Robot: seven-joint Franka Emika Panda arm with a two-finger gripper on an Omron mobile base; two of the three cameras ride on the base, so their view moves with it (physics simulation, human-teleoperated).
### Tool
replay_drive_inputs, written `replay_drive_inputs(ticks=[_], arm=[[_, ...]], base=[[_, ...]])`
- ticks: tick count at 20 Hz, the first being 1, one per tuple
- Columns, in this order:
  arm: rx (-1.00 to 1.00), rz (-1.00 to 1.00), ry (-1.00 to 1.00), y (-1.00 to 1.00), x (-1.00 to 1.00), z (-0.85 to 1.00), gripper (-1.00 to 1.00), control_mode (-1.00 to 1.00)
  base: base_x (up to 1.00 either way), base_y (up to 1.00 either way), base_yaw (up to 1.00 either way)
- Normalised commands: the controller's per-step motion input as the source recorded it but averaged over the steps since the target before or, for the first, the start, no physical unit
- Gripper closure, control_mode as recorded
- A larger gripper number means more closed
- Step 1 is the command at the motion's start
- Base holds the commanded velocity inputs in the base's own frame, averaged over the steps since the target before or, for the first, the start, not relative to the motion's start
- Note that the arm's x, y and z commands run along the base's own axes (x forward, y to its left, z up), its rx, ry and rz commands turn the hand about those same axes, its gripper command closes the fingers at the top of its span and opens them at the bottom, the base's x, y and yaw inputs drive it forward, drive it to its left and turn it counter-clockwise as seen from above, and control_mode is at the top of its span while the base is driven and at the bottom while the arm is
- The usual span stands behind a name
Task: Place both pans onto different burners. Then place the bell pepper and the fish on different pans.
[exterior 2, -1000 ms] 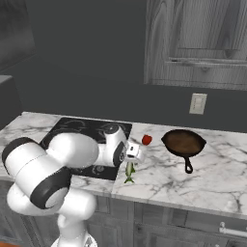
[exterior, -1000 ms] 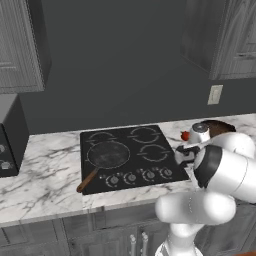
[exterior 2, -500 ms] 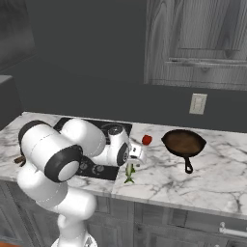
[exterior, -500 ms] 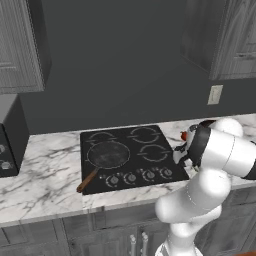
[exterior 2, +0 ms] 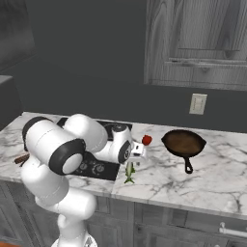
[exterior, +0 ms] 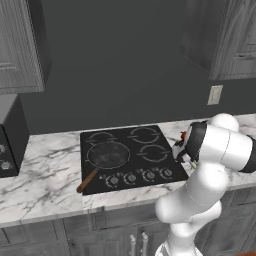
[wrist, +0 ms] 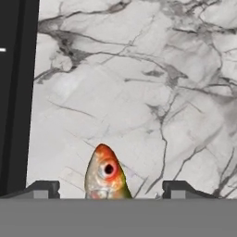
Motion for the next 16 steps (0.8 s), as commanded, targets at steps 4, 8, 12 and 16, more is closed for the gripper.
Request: replay_drive_inputs(ticks=[4,8,12,16], arm=[[0.0,0.0,0.0,-0.06,-0.05,-0.35,1.0,-1.0],[0.0,0.0,0.0,0.0,-0.26,-0.29,1.0,-1.0],[0.0,0.0,0.0,0.0,-0.18,-0.03,1.0,-1.0],[0.0,0.0,0.0,0.0,-0.02,0.23,1.0,-1.0]], base=[[0.0,0.0,0.0],[0.0,0.0,0.0],[0.0,0.0,0.0],[0.0,0.0,0.0]])
